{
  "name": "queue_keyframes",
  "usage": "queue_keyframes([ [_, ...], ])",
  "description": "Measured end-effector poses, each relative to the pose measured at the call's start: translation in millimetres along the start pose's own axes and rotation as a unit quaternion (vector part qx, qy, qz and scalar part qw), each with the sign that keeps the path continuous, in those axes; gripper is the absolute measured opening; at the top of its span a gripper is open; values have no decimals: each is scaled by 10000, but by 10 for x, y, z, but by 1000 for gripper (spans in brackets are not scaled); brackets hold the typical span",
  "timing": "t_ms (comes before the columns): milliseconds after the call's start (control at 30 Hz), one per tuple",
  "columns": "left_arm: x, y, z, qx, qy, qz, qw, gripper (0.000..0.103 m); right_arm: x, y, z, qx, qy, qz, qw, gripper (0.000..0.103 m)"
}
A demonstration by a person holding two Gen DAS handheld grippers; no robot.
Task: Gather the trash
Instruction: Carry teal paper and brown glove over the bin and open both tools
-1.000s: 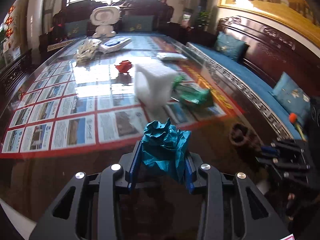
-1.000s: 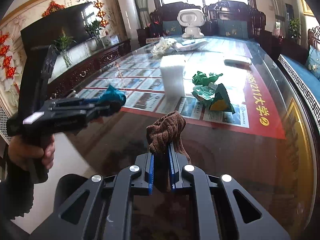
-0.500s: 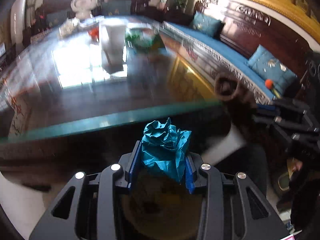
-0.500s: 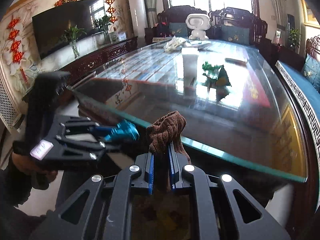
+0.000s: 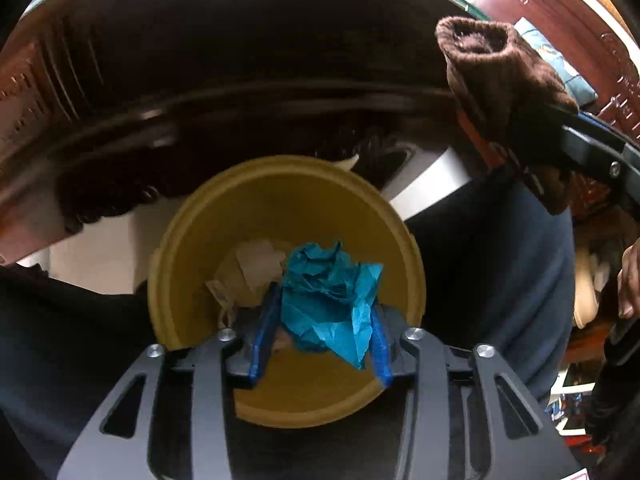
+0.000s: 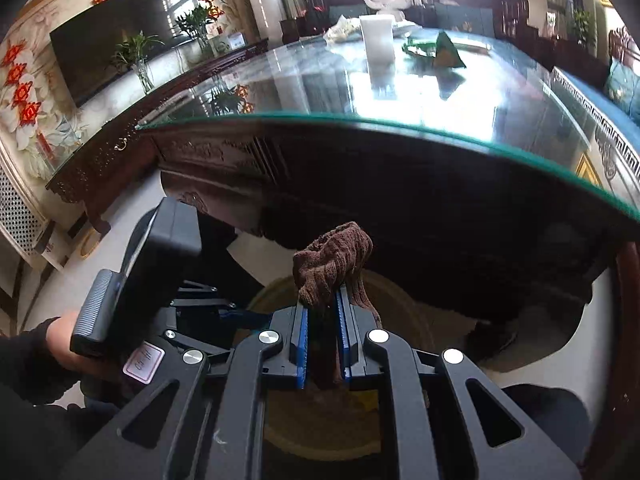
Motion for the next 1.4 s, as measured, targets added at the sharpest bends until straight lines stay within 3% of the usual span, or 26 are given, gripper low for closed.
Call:
queue_keyframes([
  [33, -18, -4, 46, 12, -77, 4, 10000, 87, -25, -2, 30, 7, -34, 0, 10000, 12],
  [67, -33, -16, 81, 56, -124, 3, 9999, 99, -49, 5, 52, 15, -65, -4, 10000, 12],
  [467, -31, -305, 42, 432, -9, -225, 9988, 99, -233, 41, 279, 119, -357, 36, 9993, 12],
  [767, 33, -582, -203, 919, 345, -513, 9938, 99, -480, 63, 439, 222, -714, 195, 9970, 12],
  [833, 33, -624, -243, 949, 393, -553, 9932, 99, -504, 50, 480, 218, -764, 211, 9966, 20],
  [933, 38, -640, -279, 938, 437, -592, 9929, 99, -518, 56, 522, 161, -776, 304, 9964, 58],
  [1400, 26, -614, -213, 930, 437, -535, 9933, 99, -479, 114, 515, 215, -755, 431, 9960, 57],
])
Point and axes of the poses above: each gripper's, at about its wrist camera, not at the fingertips, and z roughly the way its jaws point, y to its right, x to its top, the point moved 9 cm from there along z, roughly the way its jaws point, and after that the axes turned 12 degrees about -y, right-handed, at the moved point
